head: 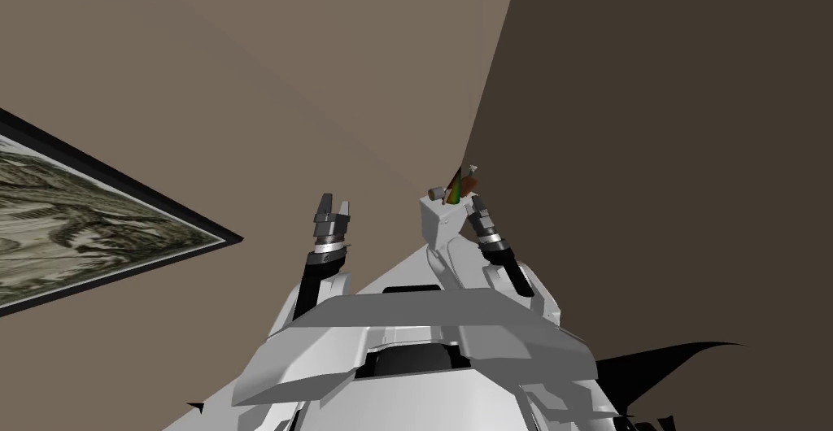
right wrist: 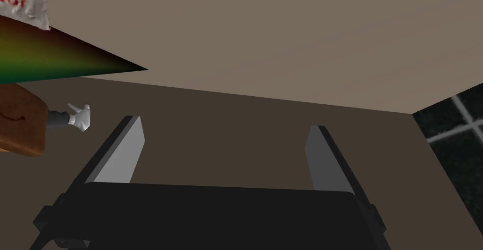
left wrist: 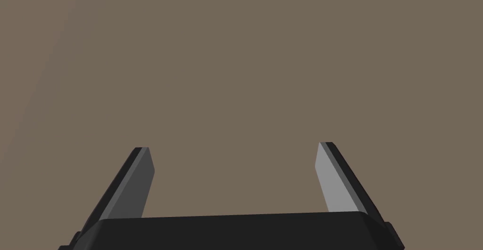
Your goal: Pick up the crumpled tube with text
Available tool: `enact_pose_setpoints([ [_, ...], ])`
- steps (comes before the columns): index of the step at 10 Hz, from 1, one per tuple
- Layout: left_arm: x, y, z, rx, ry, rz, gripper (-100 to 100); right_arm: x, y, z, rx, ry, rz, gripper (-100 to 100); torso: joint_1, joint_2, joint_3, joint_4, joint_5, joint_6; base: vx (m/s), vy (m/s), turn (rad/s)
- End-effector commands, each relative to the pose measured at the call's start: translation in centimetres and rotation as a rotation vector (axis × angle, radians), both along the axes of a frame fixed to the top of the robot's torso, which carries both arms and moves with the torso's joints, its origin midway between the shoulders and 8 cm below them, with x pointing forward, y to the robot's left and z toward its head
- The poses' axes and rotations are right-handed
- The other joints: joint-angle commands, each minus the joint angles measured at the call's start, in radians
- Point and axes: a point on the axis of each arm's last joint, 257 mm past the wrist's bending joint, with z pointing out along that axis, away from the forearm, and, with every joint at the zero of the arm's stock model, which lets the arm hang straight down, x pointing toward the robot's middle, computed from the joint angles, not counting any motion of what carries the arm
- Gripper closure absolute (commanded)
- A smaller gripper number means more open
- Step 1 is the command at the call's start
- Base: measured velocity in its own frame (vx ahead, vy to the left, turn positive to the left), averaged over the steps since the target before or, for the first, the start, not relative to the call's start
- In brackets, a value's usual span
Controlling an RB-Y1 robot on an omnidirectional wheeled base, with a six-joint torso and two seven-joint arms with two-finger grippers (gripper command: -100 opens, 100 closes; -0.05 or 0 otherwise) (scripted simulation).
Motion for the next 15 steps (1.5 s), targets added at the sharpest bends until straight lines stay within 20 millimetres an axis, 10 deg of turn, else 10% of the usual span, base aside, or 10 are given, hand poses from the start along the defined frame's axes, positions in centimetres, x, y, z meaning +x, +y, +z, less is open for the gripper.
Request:
enact_pose_setpoints([
  [1, 0.0, 0.0, 0.0, 0.000, 0.000, 0.000, 0, 0.7, -0.1, -2.2, -0.056, 0.060, 0.005, -100, 0.000, 0.000, 0.000, 0.000, 0.000, 0.000, 0.006, 0.071, 0.136],
  [15, 0.0, 0.0, 0.0, 0.000, 0.000, 0.000, 0, 4.7, -8.3, -14.5, -0.496, 0.428, -0.057, -100, -0.001, 0.000, 0.000, 0.000, 0.000, 0.001, 0.007, 0.050, 0.093],
])
